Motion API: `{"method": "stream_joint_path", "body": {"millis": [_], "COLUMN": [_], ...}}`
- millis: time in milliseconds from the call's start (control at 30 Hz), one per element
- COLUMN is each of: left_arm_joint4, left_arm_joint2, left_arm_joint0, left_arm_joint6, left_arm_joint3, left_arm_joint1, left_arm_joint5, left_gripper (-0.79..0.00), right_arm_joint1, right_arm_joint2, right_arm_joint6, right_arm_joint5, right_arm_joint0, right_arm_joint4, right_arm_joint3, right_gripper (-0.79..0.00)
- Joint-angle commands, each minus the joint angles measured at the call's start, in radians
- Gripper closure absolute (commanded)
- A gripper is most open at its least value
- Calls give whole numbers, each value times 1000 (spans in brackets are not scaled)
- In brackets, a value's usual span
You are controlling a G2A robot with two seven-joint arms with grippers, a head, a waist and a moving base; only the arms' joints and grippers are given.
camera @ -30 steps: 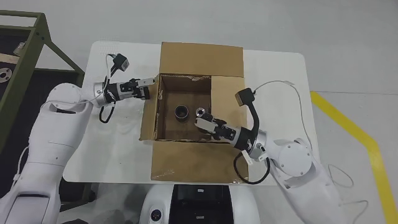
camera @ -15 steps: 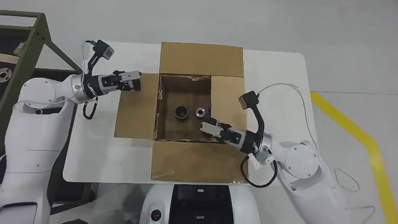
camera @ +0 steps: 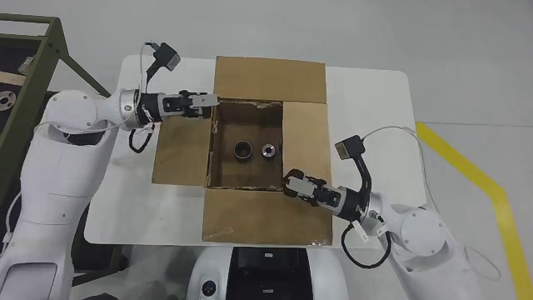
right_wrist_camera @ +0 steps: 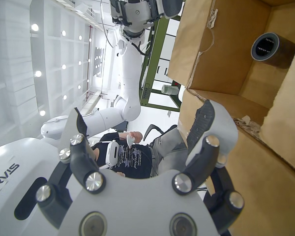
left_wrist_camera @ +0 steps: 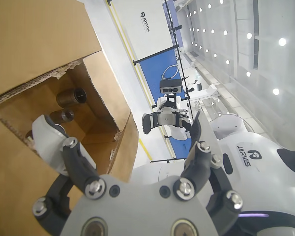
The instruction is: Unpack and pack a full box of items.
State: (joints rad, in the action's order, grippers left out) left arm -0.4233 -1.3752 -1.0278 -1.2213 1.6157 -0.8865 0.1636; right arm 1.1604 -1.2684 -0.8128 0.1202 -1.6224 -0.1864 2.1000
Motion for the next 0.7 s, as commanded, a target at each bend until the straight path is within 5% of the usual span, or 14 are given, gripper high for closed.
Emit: {"method": "stream_joint_path", "body": {"millis": [0,300,667], "left_arm_joint4": [11,55,57], "left_arm_joint2": [38,154,160], "left_arm_joint0": [19,87,96], "left_arm_joint6": [16,80,78], "left_arm_joint3": [1,-8,-8], "left_arm_joint1": [-6,-29,-31], "left_arm_joint5": [-9,-25,-16], "left_gripper": [-785,-785,-785], "right_arm_joint1": [-3,-12,-11], "right_arm_joint2": [-8,4,23], "right_arm_joint6": [-4,-14,-11], "right_arm_joint5": [3,31,42], "right_arm_joint0": [-23,-81,-62], "right_arm_joint4": [-1,-5,-11], "right_arm_joint3": [12,10,-17], "right_gripper": [-785,-785,-785]}}
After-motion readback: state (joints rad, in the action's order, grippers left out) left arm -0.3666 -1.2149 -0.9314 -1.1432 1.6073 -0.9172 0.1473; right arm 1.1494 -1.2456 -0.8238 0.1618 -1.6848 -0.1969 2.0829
